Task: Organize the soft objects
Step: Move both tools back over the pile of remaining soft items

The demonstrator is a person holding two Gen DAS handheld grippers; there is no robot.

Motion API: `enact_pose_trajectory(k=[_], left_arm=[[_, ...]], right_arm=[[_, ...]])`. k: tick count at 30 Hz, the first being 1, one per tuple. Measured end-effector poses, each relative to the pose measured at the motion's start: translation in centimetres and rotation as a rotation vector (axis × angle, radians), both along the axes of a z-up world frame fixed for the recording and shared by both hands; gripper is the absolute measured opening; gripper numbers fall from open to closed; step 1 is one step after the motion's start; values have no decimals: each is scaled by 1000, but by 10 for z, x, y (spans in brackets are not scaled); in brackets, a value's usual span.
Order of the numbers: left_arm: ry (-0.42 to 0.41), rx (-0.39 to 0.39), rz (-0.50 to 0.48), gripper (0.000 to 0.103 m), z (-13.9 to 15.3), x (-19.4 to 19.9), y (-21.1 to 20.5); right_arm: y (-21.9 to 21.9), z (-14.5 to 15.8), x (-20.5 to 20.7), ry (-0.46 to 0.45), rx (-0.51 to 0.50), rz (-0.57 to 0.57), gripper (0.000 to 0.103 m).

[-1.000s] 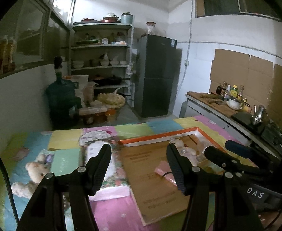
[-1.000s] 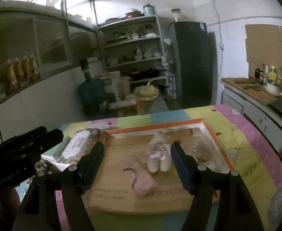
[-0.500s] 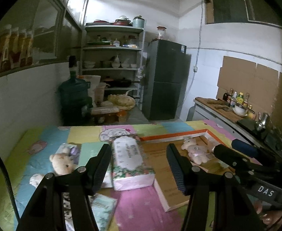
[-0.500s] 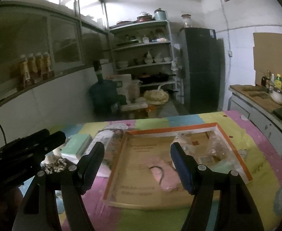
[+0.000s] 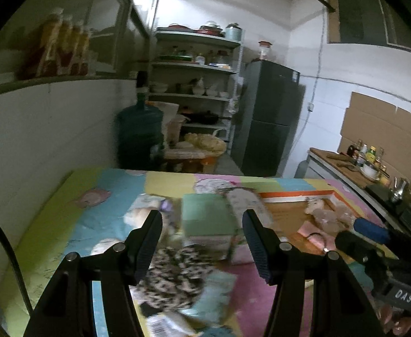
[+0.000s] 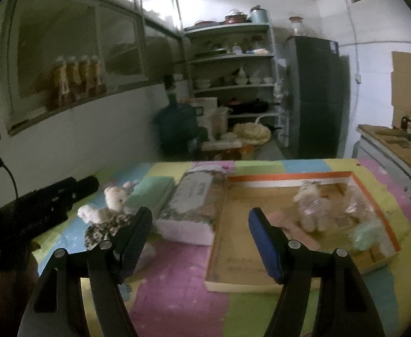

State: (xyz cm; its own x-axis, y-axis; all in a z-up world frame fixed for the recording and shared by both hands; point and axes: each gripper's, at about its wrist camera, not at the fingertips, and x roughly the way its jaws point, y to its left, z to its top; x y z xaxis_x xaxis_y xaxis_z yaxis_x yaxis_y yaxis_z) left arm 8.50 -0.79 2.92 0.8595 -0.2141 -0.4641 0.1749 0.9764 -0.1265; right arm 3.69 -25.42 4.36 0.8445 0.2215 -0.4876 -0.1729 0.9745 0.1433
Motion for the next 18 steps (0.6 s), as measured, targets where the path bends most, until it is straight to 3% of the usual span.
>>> enact_pose_trajectory(k=[18], left_arm=[[70, -43, 128, 59, -32, 18, 100]], right_arm=[[102, -53, 45, 130, -13, 221, 73]])
